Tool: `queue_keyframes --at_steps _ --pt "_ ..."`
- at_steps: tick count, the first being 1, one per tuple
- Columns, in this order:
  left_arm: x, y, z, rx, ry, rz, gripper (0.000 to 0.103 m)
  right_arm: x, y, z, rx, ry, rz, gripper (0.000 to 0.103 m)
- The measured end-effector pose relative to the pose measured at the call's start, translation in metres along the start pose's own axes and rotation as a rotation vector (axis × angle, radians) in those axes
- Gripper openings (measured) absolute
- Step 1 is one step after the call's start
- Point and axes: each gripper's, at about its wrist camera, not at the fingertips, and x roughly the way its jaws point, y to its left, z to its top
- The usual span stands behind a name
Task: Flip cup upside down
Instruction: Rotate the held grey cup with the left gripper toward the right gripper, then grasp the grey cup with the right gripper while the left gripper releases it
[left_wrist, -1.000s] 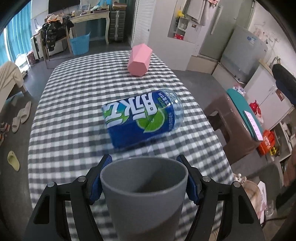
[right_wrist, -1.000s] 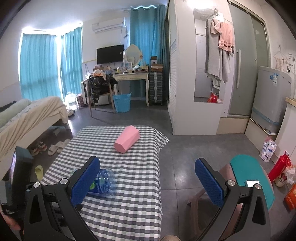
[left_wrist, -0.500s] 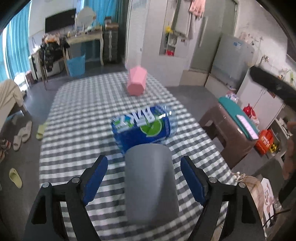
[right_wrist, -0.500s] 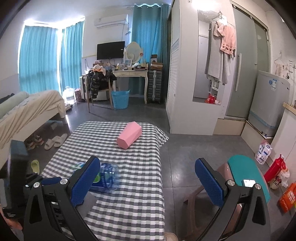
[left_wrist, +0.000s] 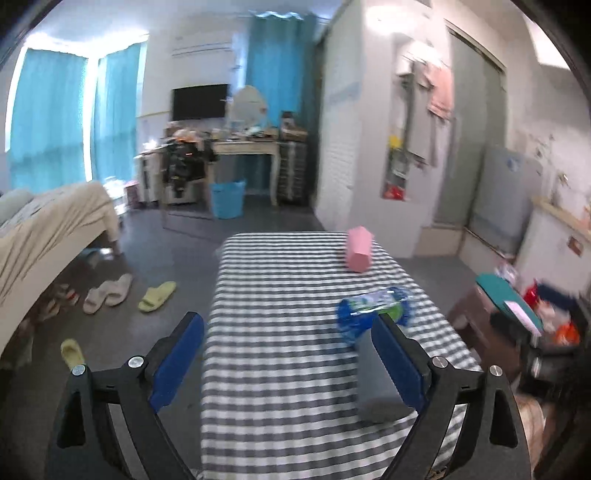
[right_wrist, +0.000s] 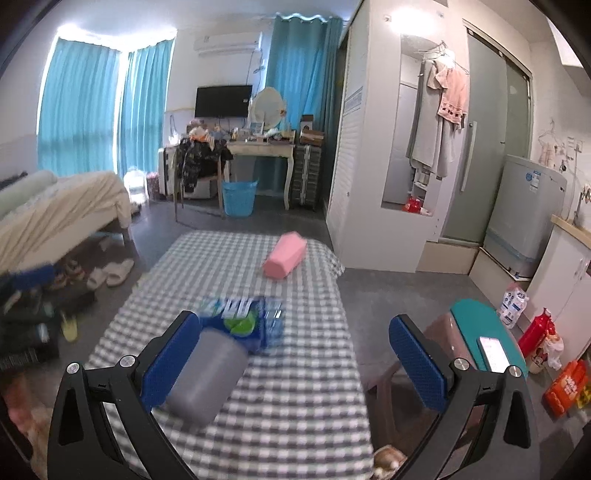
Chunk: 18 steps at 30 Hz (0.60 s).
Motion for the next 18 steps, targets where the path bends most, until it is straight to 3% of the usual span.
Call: queue_keyframes --at_steps 5,13,18 --pt "0.001 0.015 -0.027 -0.028 -0.028 0.135 0.095 0.014 0.032 -0.034 -0.03 0.077 0.047 0.103" --pt "0.002 0.032 -0.052 -0.033 -0.046 0.195 0.095 0.044 0.073 -0.065 -0.038 0.144 0.085 0.103" --pt "0.012 0.039 -0.058 -0.035 -0.007 0.165 0.095 0.075 0.091 -0.075 0.008 0.197 0.091 0.098"
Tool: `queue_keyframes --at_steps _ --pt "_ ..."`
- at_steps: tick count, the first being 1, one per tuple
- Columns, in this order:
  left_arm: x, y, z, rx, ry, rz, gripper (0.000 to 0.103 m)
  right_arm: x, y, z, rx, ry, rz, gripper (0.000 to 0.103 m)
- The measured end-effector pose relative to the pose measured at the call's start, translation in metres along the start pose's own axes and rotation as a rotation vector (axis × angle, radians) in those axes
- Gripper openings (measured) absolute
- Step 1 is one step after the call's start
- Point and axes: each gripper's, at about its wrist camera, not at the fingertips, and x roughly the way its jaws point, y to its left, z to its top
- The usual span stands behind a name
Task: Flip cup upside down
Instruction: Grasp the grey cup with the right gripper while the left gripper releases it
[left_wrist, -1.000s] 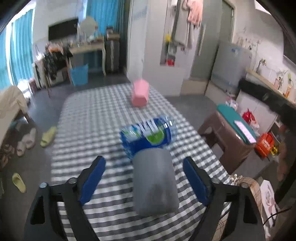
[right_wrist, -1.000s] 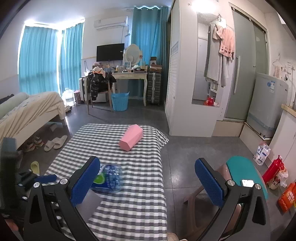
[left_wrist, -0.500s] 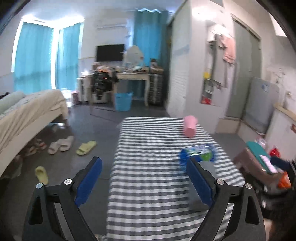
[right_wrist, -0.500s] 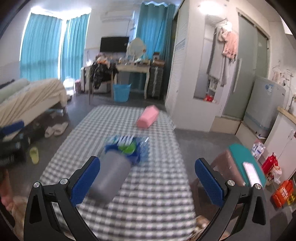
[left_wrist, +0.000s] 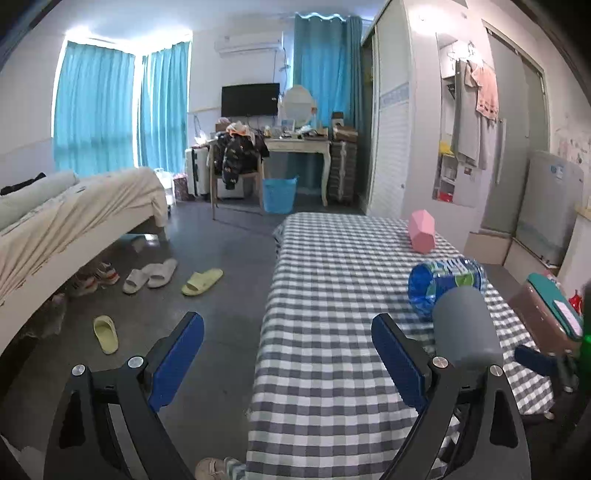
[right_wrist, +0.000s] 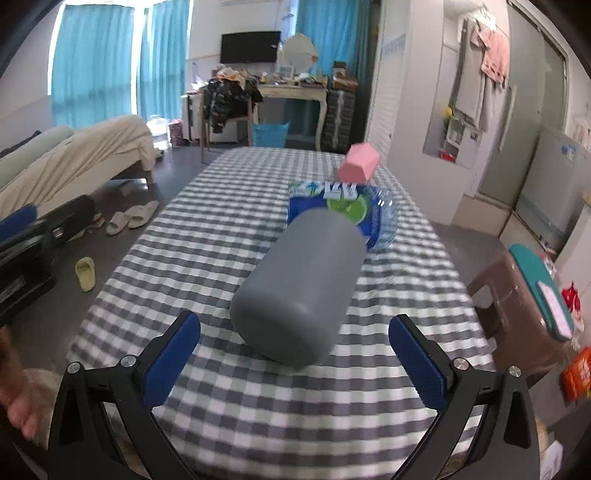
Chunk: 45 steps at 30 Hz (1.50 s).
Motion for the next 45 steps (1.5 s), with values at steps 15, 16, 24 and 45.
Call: queue_keyframes --at_steps 15,16,24,45 --pt "0.006 -0.003 -0.004 -0.001 0.042 -0.04 0.095 -0.002 -0.017 0.017 0.009 -0.012 0.027 0.076" --pt "0.007 -0.004 -0.003 0.0 0.042 -0.042 0.095 -0.005 -0.018 0.019 0.004 -0.023 0.025 0.075" --pt "0.008 -0.009 -0.003 0.003 0.054 -0.044 0.095 -0.008 -0.028 0.034 -0.002 -0.036 0.067 0.074" --pt "0.014 -0.016 -0.006 0.008 0.081 -0.044 0.095 0.004 -0.043 0.061 0.037 -0.086 0.195 0.071"
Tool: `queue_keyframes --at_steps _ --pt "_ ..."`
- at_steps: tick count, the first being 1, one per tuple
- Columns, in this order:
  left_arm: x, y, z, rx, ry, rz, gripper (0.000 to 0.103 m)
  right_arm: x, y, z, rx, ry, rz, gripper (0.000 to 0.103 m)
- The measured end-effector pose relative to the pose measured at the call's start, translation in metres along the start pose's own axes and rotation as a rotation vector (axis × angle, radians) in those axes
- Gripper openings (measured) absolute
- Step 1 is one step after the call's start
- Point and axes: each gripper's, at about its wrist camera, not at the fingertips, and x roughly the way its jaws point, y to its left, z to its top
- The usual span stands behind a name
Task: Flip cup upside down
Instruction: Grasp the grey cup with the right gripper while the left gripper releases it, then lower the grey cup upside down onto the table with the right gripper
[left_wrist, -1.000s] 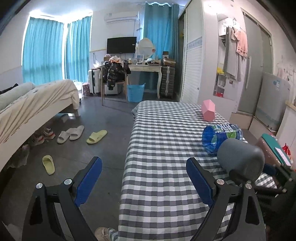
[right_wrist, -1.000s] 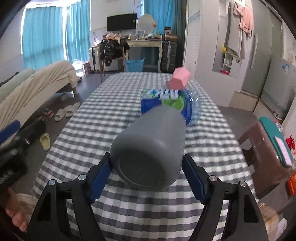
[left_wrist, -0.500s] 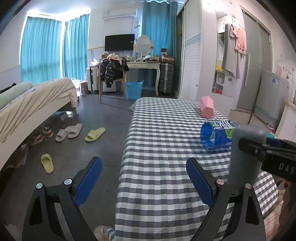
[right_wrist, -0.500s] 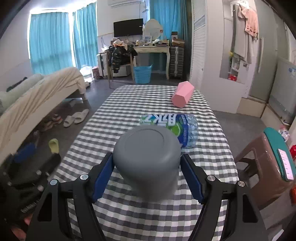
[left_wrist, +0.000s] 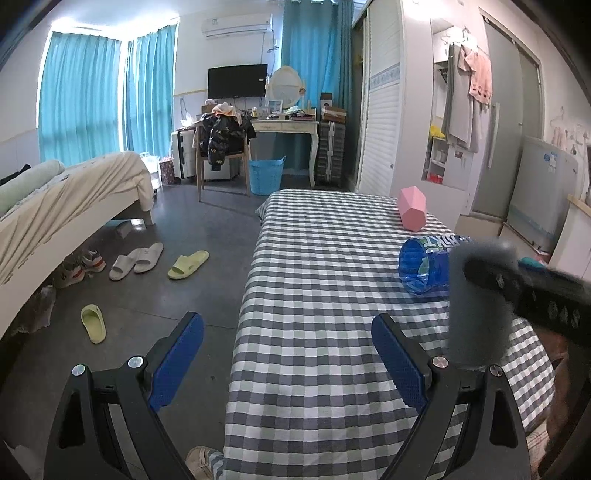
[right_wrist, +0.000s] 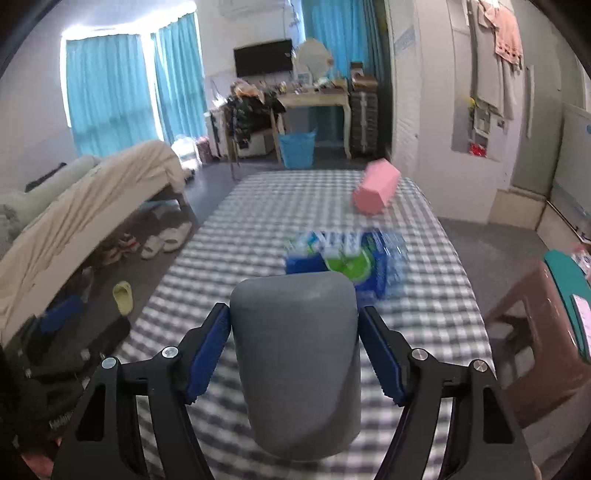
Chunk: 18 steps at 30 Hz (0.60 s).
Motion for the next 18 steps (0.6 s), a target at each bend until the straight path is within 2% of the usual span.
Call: queue_keyframes --at_steps 3,8,18 --pt "0.001 -0.001 -0.001 0.003 0.003 0.005 0.095 0.006 0.0 0.003 -0.007 -0.061 0.001 0.071" --pt "0.004 -0.001 -0.001 -0.003 0.014 0.006 0.095 0.009 -0.002 -0.017 -0.032 -0.049 -0.019 0.069" --pt "0.007 -0.009 -0.002 0.016 0.023 0.01 0.095 0.01 0.0 -0.001 -0.055 -0.053 -0.018 0.067"
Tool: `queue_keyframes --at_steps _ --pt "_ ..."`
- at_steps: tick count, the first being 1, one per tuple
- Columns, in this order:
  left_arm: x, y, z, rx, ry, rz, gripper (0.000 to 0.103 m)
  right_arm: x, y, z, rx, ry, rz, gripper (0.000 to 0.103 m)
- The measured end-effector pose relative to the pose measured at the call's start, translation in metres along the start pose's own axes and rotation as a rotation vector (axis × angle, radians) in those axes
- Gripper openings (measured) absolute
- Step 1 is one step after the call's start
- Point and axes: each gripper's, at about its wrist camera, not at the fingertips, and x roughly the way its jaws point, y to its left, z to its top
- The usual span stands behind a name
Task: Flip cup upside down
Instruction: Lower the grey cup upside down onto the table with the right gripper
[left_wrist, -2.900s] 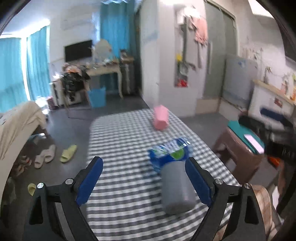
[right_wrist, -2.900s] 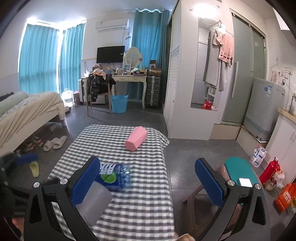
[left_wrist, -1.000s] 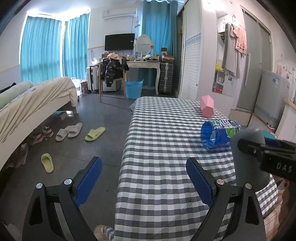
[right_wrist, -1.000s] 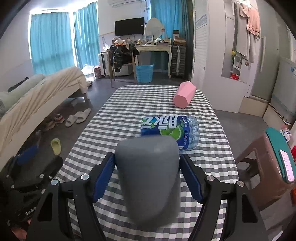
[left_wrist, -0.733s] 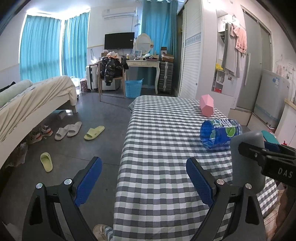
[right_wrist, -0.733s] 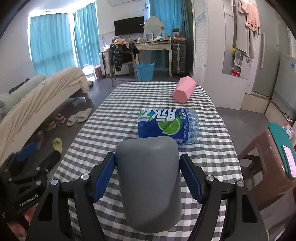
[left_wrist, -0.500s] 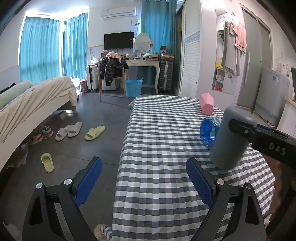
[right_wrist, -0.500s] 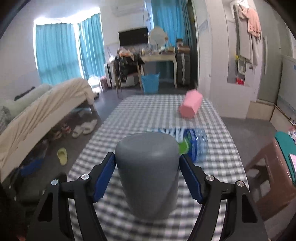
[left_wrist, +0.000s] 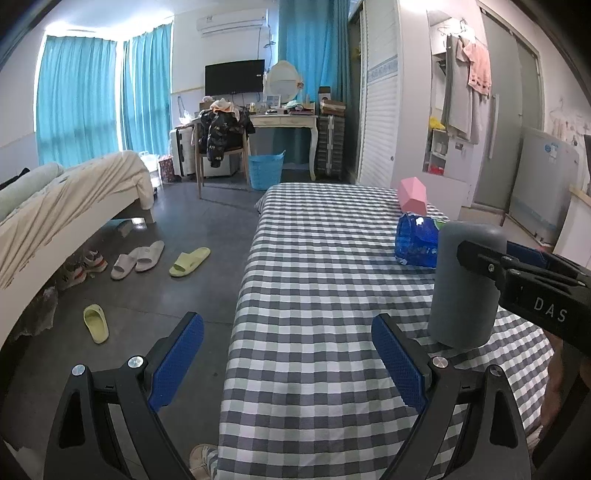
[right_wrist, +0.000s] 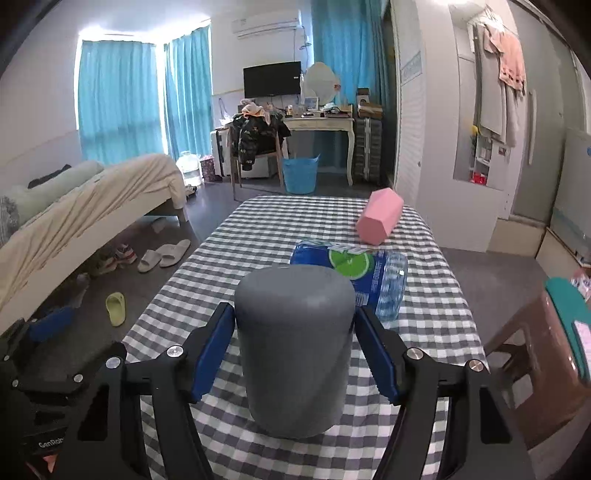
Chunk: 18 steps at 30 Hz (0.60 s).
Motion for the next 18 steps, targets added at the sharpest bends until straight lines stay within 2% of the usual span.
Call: queue_keyframes --at_steps 14,18 --pt "0.001 0.0 0.0 0.0 0.002 0.002 0.095 -0.025 0.006 -0.031 -0.028 0.021 -0.017 0.068" --pt "-0.002 0.0 -0.001 0.0 -0.016 -0.012 0.095 -0.026 0.003 -0.031 -0.004 0.037 -0.01 0.068"
